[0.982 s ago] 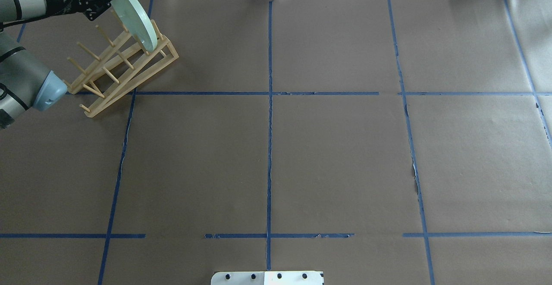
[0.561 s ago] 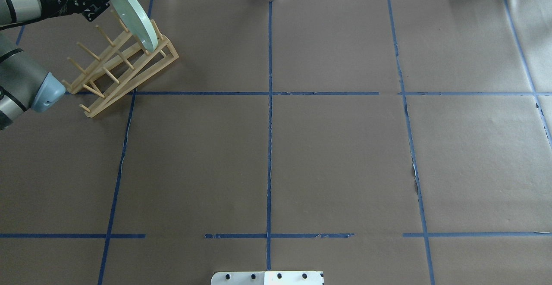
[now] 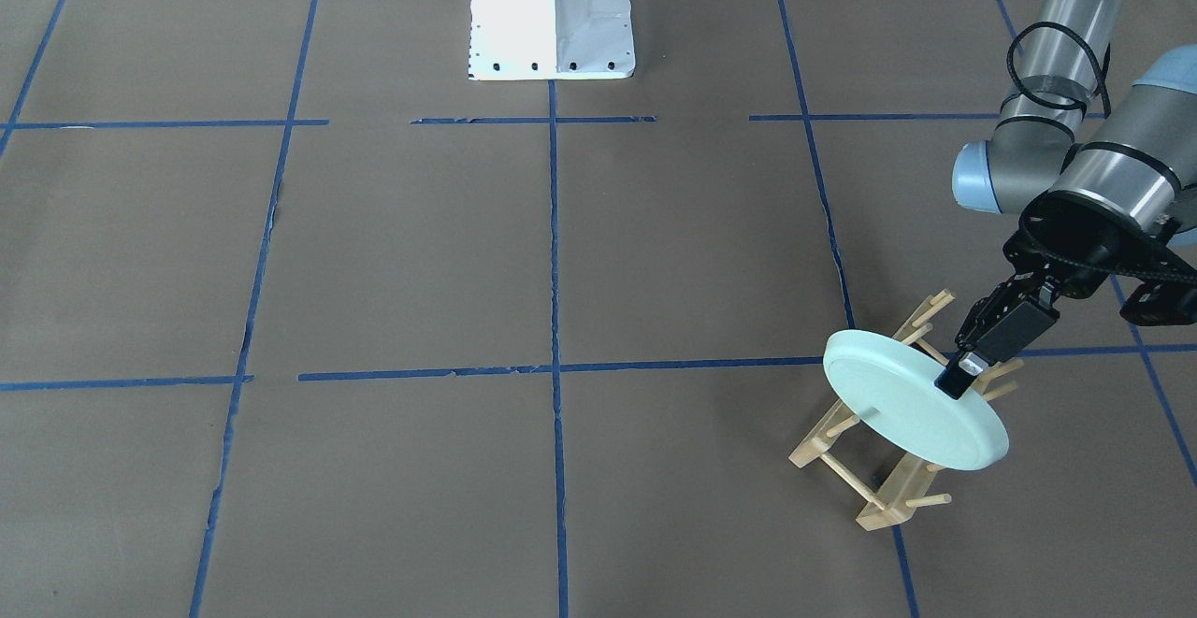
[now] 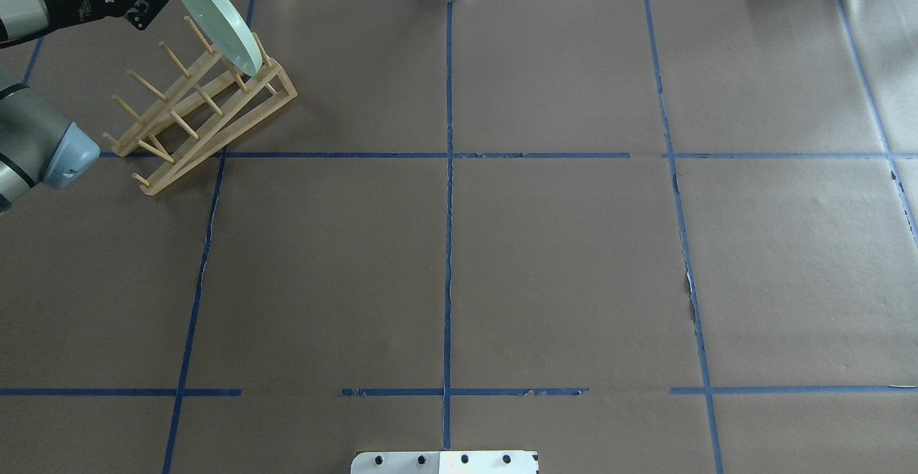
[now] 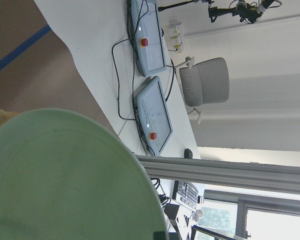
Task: Place plate on table
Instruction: 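Lift the plate up out of the wooden rack with the left gripper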
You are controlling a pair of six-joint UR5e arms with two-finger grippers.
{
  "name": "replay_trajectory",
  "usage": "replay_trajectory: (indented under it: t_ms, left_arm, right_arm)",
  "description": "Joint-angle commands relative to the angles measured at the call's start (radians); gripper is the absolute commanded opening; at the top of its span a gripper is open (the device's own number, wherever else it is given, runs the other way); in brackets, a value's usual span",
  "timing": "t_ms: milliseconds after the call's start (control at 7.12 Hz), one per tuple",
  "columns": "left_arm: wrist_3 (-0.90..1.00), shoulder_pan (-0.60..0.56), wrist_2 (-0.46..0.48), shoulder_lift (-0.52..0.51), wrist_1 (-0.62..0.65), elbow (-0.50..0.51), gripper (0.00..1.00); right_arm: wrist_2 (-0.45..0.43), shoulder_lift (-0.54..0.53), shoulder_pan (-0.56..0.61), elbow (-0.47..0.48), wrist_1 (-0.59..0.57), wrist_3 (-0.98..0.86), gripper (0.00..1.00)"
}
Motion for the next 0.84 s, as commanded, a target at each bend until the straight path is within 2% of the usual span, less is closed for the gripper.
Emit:
replay_trajectory:
  t_ms: [0,140,421,561,702]
  left_arm:
    - [-0.048,-0.047,-0.007,0.000,-0.008,-0.008,0.00]
    - [-0.061,-0.067,-0.024,0.000,-0.013,-0.030,0.00]
    - [-0.050,-0.123,-0.181,0.000,0.010,-0.095,0.00]
    - [-0.048,-0.130,-0.223,0.014,0.077,-0.175,0.00]
    - [-0.003,-0.132,-0.228,0.017,0.225,-0.290,0.00]
  right_arm:
    - [0.000,0.000,0.000,0.001,0.000,0.000,1.00]
    - [0.000,0.000,0.000,0.001,0.000,0.000,1.00]
    - [0.000,0.000,0.000,0.001,0.000,0.000,1.00]
    - [0.000,0.000,0.000,0.001,0.000,0.000,1.00]
    - [0.000,0.000,0.000,0.001,0.000,0.000,1.00]
